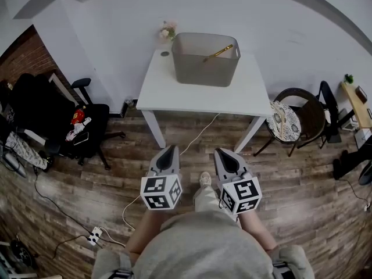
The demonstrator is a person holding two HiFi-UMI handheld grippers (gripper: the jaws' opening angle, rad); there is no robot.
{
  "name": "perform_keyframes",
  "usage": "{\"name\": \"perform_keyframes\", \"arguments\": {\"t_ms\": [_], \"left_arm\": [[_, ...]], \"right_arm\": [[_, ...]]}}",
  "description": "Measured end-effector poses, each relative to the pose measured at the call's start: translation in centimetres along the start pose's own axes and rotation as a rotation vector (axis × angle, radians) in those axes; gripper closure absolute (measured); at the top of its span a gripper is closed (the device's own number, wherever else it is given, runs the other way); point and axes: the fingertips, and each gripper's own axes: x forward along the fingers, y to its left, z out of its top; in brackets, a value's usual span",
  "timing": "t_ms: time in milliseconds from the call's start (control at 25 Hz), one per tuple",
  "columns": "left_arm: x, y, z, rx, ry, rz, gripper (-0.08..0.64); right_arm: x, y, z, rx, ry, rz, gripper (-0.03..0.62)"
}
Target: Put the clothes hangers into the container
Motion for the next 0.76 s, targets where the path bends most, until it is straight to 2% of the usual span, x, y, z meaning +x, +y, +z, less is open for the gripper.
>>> {"name": "perform_keyframes", "arguments": {"t_ms": [760], "left_arm": [[-0.17, -0.60, -0.01, 0.003, 0.011, -0.009, 0.546]], "right_arm": [[-0.36, -0.48, -0.03, -0.008, 0.008, -0.011, 0.595]]}}
